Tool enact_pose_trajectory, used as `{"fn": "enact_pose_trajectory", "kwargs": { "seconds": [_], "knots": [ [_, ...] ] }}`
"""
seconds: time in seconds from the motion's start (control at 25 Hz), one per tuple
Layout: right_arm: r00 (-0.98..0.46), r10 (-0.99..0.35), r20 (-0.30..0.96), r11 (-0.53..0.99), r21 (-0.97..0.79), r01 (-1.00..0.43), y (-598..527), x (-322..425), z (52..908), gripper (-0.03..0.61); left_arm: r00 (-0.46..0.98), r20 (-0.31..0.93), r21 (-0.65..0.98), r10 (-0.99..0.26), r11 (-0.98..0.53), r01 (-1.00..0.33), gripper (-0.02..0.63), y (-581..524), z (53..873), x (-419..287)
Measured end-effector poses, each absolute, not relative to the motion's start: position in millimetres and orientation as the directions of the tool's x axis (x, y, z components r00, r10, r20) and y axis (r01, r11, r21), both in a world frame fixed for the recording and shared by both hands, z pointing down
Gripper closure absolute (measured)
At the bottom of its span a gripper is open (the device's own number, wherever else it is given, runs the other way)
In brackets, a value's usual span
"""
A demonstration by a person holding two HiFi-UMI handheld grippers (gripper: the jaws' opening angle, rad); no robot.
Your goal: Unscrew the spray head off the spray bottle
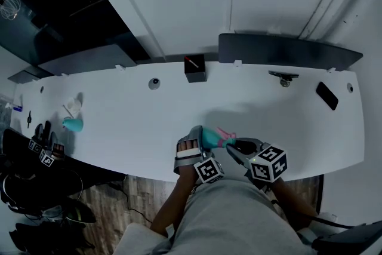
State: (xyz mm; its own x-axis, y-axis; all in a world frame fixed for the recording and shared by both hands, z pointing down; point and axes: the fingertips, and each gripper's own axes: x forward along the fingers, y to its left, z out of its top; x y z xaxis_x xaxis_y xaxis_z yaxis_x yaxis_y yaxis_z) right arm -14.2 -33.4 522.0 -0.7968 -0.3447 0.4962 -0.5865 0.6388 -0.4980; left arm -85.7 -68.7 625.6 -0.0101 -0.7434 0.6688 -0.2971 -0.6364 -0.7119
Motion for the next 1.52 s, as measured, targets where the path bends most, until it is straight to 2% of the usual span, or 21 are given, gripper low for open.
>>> {"fn": "enact_pose_trajectory", "kwargs": {
  "seconds": [0.28,0.44,0.6,0.68,0.8,0.92,1.08,1.12,1.2,1.24,1.32,1.36,1.44,1.52],
  "knots": [
    [-0.848,-0.268,0.458,0.682,-0.532,-0.503,-37,-2,522,0.502,0.055,0.608,-0.768,-0.792,-0.604,-0.215,0.216,-69,605,-82],
    [-0.833,-0.271,0.483,0.73,-0.461,-0.505,-32,-5,522,0.5,0.053,0.622,-0.756,-0.781,-0.618,-0.216,0.218,-68,610,-81],
    [-0.775,-0.276,0.569,0.878,-0.18,-0.444,-20,-12,522,0.509,0.067,0.648,-0.734,-0.759,-0.645,-0.214,0.219,-63,618,-80],
    [-0.745,-0.288,0.602,0.937,0.016,-0.349,-14,-16,522,0.509,0.077,0.652,-0.726,-0.754,-0.651,-0.224,0.219,-61,620,-79],
    [-0.705,-0.314,0.635,0.947,0.261,-0.186,-7,-17,522,0.509,0.093,0.657,-0.712,-0.748,-0.656,-0.251,0.219,-58,624,-77],
    [-0.693,-0.331,0.64,0.929,0.351,-0.119,-6,-17,522,0.509,0.103,0.65,-0.709,-0.753,-0.65,-0.274,0.219,-58,623,-76],
    [-0.694,-0.37,0.617,0.913,0.381,-0.148,-10,-18,519,0.497,0.1,0.646,-0.703,-0.756,-0.641,-0.308,0.219,-60,620,-77],
    [-0.709,-0.373,0.599,0.915,0.365,-0.174,-10,-19,516,0.483,0.097,0.645,-0.702,-0.758,-0.638,-0.317,0.219,-60,620,-78],
    [-0.757,-0.353,0.55,0.935,0.249,-0.255,-9,-18,506,0.393,0.091,0.637,-0.706,-0.766,-0.626,-0.332,0.219,-61,620,-80],
    [-0.787,-0.335,0.518,0.941,0.137,-0.311,-9,-16,499,0.35,0.088,0.629,-0.711,-0.772,-0.618,-0.336,0.219,-61,619,-82],
    [-0.849,-0.311,0.426,0.884,-0.198,-0.423,-12,-6,487,0.31,0.076,0.611,-0.727,-0.788,-0.597,-0.339,0.219,-64,615,-85],
    [-0.874,-0.309,0.376,0.798,-0.397,-0.453,-15,1,485,0.307,0.069,0.6,-0.737,-0.797,-0.585,-0.339,0.219,-66,613,-87],
    [-0.904,-0.3,0.304,0.526,-0.738,-0.423,-18,9,489,0.31,0.054,0.577,-0.759,-0.815,-0.56,-0.333,0.219,-70,609,-90],
    [-0.921,-0.299,0.248,0.214,-0.923,-0.318,-16,11,497,0.363,0.04,0.553,-0.783,-0.832,-0.535,-0.317,0.219,-74,604,-92]
  ]
}}
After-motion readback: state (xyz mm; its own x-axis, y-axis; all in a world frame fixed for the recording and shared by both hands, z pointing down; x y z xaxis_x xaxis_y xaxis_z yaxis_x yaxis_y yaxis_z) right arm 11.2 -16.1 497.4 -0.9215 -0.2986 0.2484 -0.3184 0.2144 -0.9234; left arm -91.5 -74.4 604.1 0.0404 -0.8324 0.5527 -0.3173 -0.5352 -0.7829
